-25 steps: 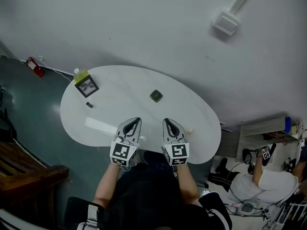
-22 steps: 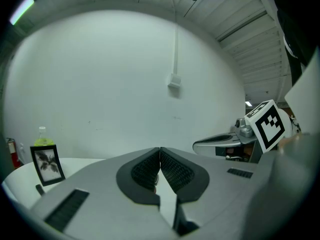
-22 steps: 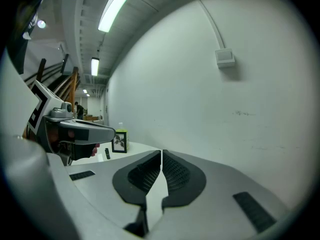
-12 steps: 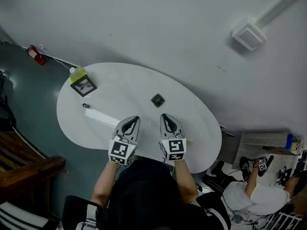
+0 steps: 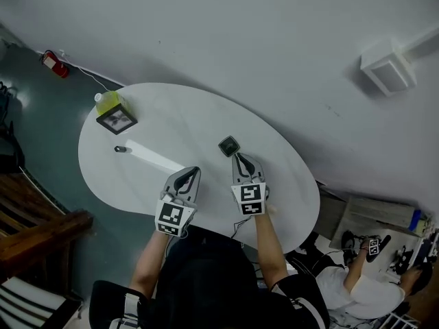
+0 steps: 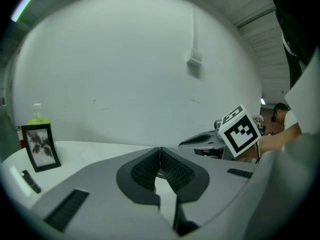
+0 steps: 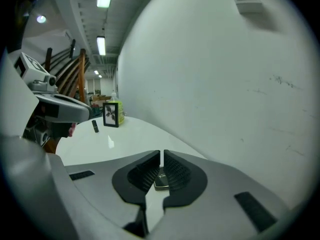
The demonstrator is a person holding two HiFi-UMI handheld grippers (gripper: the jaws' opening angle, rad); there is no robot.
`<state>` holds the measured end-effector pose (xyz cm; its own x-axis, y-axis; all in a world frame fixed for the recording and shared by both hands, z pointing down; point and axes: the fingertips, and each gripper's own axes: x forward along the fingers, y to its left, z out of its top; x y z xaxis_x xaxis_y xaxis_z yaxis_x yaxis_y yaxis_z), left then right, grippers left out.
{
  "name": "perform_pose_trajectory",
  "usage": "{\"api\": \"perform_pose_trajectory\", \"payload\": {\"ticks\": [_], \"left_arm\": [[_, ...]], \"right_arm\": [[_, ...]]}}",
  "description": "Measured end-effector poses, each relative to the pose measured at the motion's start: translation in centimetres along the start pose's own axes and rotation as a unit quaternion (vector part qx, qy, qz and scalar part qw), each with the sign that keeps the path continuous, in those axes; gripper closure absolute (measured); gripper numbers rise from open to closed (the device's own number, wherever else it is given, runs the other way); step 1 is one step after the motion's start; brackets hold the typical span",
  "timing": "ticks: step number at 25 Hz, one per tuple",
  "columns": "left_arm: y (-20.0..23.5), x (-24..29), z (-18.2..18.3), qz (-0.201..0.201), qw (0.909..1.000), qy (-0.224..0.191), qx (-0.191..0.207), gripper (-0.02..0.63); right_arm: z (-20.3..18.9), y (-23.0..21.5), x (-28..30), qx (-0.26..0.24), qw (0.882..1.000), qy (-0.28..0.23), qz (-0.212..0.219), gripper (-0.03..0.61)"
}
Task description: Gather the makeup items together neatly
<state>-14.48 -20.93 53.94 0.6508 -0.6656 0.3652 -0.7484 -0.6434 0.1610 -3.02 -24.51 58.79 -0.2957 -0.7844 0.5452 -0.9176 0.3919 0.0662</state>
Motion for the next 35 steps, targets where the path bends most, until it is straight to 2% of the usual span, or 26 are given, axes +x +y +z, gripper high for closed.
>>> {"api": "perform_pose_trajectory", "payload": {"ticks": [9, 14, 18, 21, 26, 35], "left_arm": [[0.7, 0.7, -1.3, 0.009, 0.9997, 0.021, -0.006, 0.594], [1.1, 1.1, -1.9, 0.011, 0.9995, 0.028, -0.009, 0.594], [1.2, 1.3, -2.5, 0.011, 0.9992, 0.035, -0.015, 0.594], [1.5, 1.5, -2.9, 0.013, 0.9989, 0.04, -0.018, 0.594], [2.1, 1.7, -3.2, 0.019, 0.9985, 0.046, -0.024, 0.594], [2.6, 2.7, -3.5, 0.025, 0.9978, 0.053, -0.032, 0.594]], "right_arm": [[-2.6, 0.0, 4.3, -0.054, 0.996, 0.067, 0.019, 0.536], [-4.0, -0.2, 6.2, -0.063, 0.992, 0.102, 0.041, 0.433], [-5.8, -0.4, 7.7, -0.064, 0.985, 0.15, 0.061, 0.351], [-7.2, -0.3, 8.6, -0.061, 0.979, 0.181, 0.075, 0.315], [-8.7, 0.0, 9.9, -0.058, 0.973, 0.209, 0.078, 0.295], [-9.6, -0.4, 11.3, -0.062, 0.97, 0.222, 0.077, 0.291]]}}
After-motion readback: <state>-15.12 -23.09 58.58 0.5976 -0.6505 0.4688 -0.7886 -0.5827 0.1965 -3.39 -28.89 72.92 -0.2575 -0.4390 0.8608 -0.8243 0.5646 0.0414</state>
